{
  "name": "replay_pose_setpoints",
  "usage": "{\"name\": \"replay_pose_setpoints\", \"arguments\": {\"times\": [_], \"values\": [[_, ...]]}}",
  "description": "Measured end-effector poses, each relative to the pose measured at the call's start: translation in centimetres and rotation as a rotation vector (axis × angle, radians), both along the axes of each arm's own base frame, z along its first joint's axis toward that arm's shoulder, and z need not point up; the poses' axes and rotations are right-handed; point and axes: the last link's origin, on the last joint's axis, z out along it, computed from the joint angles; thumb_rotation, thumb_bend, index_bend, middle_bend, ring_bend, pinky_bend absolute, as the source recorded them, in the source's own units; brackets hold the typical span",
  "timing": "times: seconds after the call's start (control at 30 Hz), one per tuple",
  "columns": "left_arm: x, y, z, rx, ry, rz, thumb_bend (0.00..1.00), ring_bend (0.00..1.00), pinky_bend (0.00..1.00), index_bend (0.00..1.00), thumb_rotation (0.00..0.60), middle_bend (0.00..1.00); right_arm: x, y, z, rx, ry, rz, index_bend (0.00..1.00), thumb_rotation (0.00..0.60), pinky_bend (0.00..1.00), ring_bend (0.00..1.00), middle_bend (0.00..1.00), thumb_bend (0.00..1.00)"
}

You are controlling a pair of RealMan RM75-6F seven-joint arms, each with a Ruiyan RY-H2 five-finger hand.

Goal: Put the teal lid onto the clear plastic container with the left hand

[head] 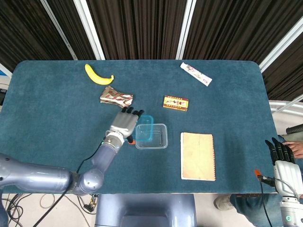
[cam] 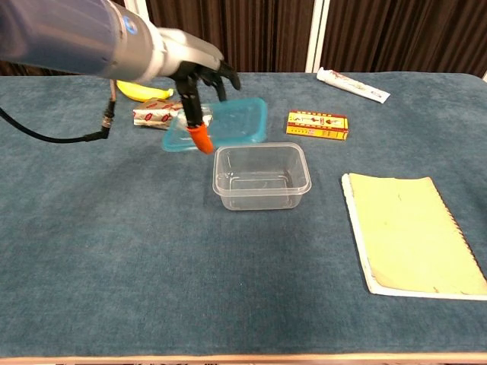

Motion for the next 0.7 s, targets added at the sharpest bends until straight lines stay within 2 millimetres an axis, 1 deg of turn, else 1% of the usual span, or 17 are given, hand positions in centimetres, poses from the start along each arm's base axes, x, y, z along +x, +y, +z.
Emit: {"name": "replay_pose_setpoints", "arguments": {"times": [0.17,0.53,0.7], "values": [[1.0,-0.3,-1.1,0.012,0.017,-0.010,0.23,0.00,0.00,0.08,0.600,0.24,0.0,0.0,0.0,0.000,-0.001,-0.001,0.09,0.600,0.00,0.02,0.01,0.27],[2.0,-0.5,-2.5,0.022,0.011,0.018,0.23,0.00,0.00,0.08,0.600,0.24,-0.1,0.0,0.0,-0.002,-0.005,-0.007,0.09,0.600,0.00,0.02,0.01,0.27],[2.4,-1.0,-3.5,0.032,0.033,0.037,0.23,0.00,0.00,0.08,0.600,0.23,-0.1,0.0,0.0,-0.002,-0.009,-0.007,0.09,0.600,0.00,0.02,0.00,0.27]]}}
